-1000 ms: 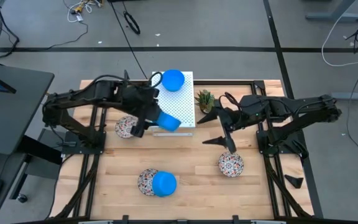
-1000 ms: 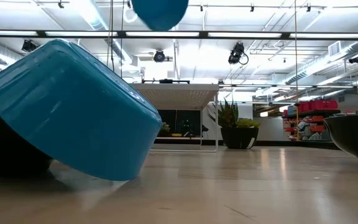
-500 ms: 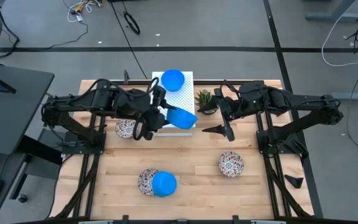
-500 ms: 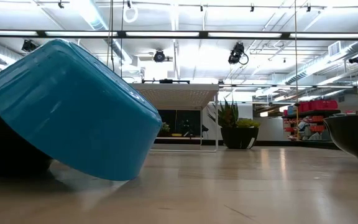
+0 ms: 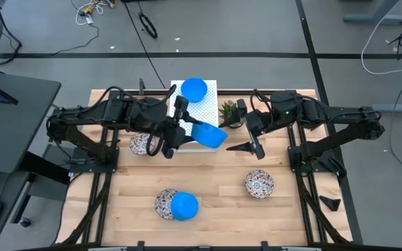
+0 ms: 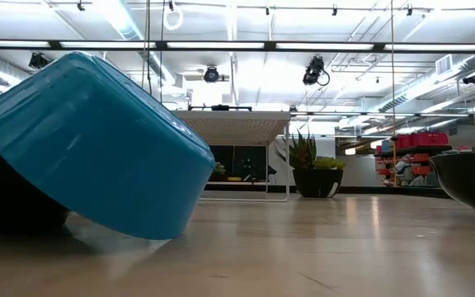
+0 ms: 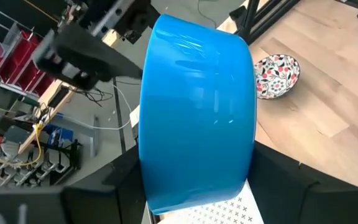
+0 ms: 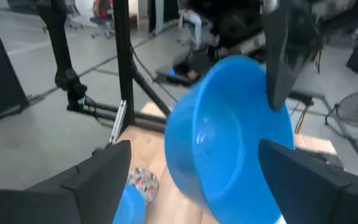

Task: Pick & Place Mini bowls
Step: Stack the top blue bowl on top of the blue bowl on the shelf

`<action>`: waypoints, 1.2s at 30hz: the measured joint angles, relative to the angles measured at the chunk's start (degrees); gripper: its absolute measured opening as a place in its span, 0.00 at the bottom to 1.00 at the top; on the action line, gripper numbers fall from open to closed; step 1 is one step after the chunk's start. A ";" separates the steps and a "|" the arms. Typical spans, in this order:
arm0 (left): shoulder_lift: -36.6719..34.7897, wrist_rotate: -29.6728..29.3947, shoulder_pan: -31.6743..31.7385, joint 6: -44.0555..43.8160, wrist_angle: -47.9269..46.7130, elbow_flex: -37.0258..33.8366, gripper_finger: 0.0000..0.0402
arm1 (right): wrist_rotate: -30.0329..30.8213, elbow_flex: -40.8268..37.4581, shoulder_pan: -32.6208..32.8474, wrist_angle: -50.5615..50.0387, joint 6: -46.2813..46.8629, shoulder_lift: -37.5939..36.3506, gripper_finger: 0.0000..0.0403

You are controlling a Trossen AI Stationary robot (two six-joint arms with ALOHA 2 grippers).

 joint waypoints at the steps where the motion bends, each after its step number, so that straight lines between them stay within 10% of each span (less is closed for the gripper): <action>1: 0.00 0.02 -0.06 -0.28 0.02 0.00 0.59 | -0.52 0.00 0.10 0.64 0.26 -0.06 0.87; 14: 0.00 0.00 -0.59 -1.66 -0.15 0.00 0.59 | -5.78 0.00 0.15 0.27 5.29 1.91 0.56; 25: 0.00 0.38 -0.61 -5.12 -0.01 0.00 0.59 | -6.72 0.00 0.15 2.17 4.86 1.88 0.06; 36: 0.09 0.02 -0.55 -5.89 5.71 -0.02 0.78 | -11.87 -0.02 0.05 2.81 8.80 1.23 0.01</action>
